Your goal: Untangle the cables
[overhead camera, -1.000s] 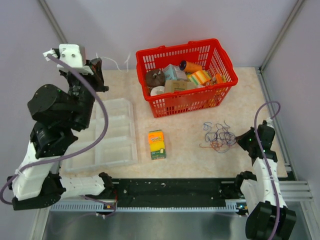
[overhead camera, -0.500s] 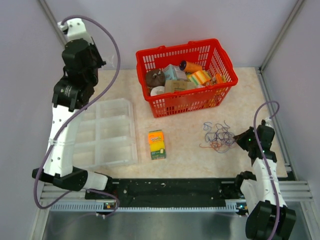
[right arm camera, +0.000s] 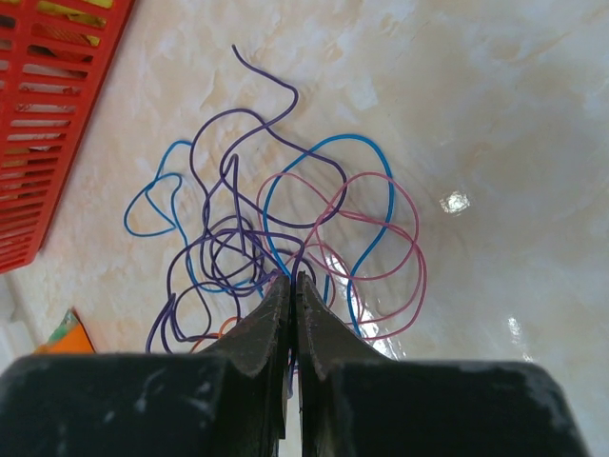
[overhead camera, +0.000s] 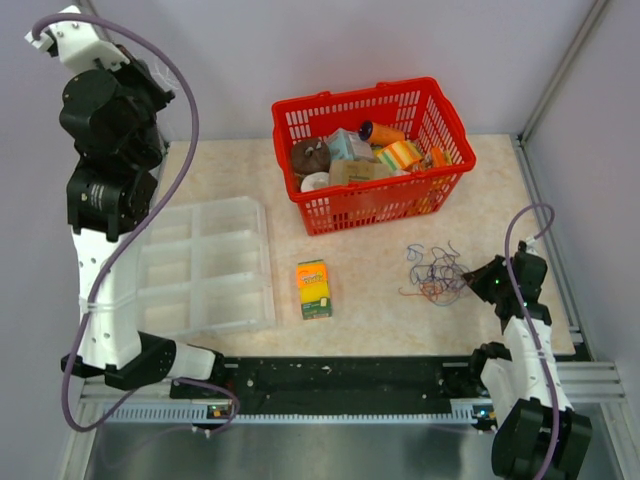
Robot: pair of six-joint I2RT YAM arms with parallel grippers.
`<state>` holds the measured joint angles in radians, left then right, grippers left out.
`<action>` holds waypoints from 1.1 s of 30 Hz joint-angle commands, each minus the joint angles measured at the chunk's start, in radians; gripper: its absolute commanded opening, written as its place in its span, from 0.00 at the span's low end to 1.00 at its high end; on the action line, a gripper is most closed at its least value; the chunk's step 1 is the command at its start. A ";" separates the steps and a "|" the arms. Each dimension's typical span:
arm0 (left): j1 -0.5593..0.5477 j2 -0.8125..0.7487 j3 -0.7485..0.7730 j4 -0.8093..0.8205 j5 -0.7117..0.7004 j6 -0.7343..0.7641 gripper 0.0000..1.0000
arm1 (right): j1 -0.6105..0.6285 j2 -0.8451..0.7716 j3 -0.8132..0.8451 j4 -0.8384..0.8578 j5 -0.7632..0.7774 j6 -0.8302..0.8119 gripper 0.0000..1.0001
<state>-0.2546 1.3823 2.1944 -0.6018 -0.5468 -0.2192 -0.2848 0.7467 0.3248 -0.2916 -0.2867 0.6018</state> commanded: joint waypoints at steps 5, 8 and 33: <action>0.034 -0.023 -0.175 0.048 0.019 -0.072 0.00 | -0.008 -0.013 -0.004 0.042 -0.025 -0.010 0.01; 0.057 -0.049 -0.281 0.060 0.022 -0.097 0.00 | -0.007 -0.021 -0.007 0.042 -0.031 -0.010 0.01; 0.285 -0.092 -1.098 0.054 0.542 -0.646 0.00 | -0.008 -0.023 -0.023 0.069 -0.063 0.000 0.01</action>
<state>0.0284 1.2613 1.1004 -0.6094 -0.1440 -0.8082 -0.2848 0.7349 0.3073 -0.2684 -0.3397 0.6029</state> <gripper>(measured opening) 0.009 0.011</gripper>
